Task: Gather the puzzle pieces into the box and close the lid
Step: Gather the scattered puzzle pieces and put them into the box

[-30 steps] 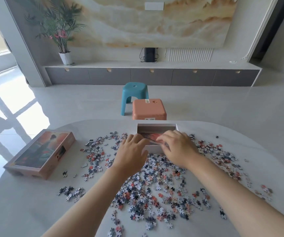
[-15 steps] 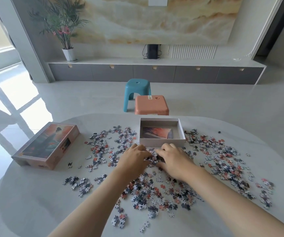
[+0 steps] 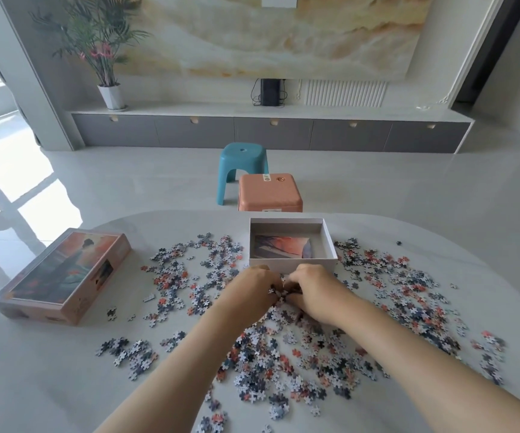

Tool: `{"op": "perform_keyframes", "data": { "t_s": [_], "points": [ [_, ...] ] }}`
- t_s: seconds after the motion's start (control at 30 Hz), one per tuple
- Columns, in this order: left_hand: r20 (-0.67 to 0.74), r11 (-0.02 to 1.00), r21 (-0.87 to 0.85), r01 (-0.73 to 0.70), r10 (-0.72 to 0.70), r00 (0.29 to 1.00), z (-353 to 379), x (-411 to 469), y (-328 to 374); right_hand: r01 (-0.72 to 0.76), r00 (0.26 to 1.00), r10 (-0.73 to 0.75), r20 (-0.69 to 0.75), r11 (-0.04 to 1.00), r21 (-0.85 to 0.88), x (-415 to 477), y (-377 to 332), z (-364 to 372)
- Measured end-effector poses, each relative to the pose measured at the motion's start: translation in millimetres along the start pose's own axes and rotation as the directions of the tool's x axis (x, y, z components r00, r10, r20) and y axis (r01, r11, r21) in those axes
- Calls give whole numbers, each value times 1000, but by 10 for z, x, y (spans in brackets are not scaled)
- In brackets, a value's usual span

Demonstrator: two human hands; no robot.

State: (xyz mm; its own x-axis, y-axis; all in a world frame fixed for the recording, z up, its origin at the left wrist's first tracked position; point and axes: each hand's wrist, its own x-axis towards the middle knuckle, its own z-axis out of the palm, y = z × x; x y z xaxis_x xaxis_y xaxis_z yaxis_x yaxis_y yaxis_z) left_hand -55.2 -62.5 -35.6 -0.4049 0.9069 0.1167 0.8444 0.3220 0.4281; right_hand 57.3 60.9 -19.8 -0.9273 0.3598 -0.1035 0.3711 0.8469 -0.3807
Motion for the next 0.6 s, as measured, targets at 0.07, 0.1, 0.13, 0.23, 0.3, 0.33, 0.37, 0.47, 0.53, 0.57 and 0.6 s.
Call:
{"op": "perform_keyframes", "data": {
  "t_s": [0.07, 0.1, 0.13, 0.23, 0.3, 0.33, 0.37, 0.47, 0.53, 0.57, 0.6],
  "points": [
    [-35, 998, -54, 17, -19, 999, -47, 28, 7, -37, 999, 38, -8, 998, 44, 18, 8, -48],
    [-54, 996, -84, 20, -25, 998, -85, 49, 27, -55, 998, 56, -15, 995, 84, 27, 11, -89],
    [-80, 993, -115, 23, -32, 996, -132, 76, 50, -62, 997, 67, -29, 989, 132, 33, 8, -145],
    [-203, 967, -248, 66, -118, 972, -272, 203, 102, -51, 985, 94, -145, 959, 280, 121, 19, -347],
    [-280, 946, -308, 96, -187, 941, -329, 298, 96, -34, 946, 133, -294, 947, 318, 224, 54, -441],
    [-306, 940, -326, 102, -207, 929, -342, 337, 86, -30, 914, 160, -372, 943, 330, 270, 74, -467],
    [-318, 936, -337, 103, -217, 923, -338, 367, 61, -26, 881, 179, -439, 943, 332, 309, 99, -472],
    [-288, 942, -314, 121, -216, 933, -284, 396, -20, -8, 876, 128, -465, 967, 253, 368, 185, -399],
    [-267, 962, -256, 99, -169, 949, -236, 397, -63, -6, 936, 68, -346, 984, 178, 361, 232, -331],
    [-266, 972, -229, 60, -122, 956, -222, 395, -72, -4, 953, 49, -298, 989, 149, 348, 244, -306],
    [-269, 976, -215, 13, -72, 961, -206, 395, -79, -1, 961, 37, -274, 992, 129, 333, 251, -292]
  ]
}}
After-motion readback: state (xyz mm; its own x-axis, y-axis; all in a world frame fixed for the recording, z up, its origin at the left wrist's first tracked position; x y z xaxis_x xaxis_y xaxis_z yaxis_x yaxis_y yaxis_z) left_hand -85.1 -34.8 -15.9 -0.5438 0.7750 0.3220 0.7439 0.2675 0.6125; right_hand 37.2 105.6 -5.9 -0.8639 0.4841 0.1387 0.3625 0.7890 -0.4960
